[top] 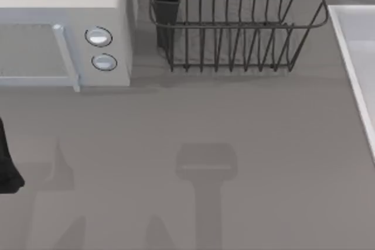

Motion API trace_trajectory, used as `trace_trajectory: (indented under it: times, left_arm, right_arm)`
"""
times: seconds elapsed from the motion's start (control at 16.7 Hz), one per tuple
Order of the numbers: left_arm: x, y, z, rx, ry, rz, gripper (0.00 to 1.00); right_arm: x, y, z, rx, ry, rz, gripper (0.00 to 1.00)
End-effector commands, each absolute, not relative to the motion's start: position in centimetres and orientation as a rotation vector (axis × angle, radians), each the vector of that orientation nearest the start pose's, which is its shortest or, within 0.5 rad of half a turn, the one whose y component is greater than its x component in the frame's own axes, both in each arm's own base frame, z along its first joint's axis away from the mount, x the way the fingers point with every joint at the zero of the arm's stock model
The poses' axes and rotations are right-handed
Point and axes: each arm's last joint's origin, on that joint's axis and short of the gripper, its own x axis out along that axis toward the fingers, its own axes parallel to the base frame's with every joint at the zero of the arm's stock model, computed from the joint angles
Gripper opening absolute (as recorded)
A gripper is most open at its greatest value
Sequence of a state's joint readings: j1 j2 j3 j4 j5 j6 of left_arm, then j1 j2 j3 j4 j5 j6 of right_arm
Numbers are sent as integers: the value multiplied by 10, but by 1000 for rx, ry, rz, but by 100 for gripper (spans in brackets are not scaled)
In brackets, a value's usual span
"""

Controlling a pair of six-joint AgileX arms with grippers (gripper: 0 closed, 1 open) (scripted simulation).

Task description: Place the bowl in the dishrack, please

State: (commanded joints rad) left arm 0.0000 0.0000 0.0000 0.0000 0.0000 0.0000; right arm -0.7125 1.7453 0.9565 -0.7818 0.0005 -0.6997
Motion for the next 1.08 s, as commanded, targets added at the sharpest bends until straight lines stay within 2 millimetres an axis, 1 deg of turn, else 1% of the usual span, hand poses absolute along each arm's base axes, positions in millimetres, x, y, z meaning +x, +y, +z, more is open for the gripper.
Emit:
trace_trajectory:
  times: [0.12,0.18,0.6,0.78,0.9,1.08]
  left_arm:
    - [106,-1,160,0,0,0,100]
    - [106,-1,160,0,0,0,100]
    - [106,-1,160,0,0,0,100]
    - [106,-1,160,0,0,0,100]
    - [106,-1,160,0,0,0,100]
    - [106,-1,160,0,0,0,100]
  right_arm:
    - [218,-187,129,8,1571,-8,2]
    - [218,-187,129,8,1571,-8,0]
    - [218,-187,129,8,1571,-8,0]
    - [219,-188,133,5,1568,-10,0]
    - [224,-192,147,1,1566,-10,0]
    - [233,-201,185,1,1569,-5,0]
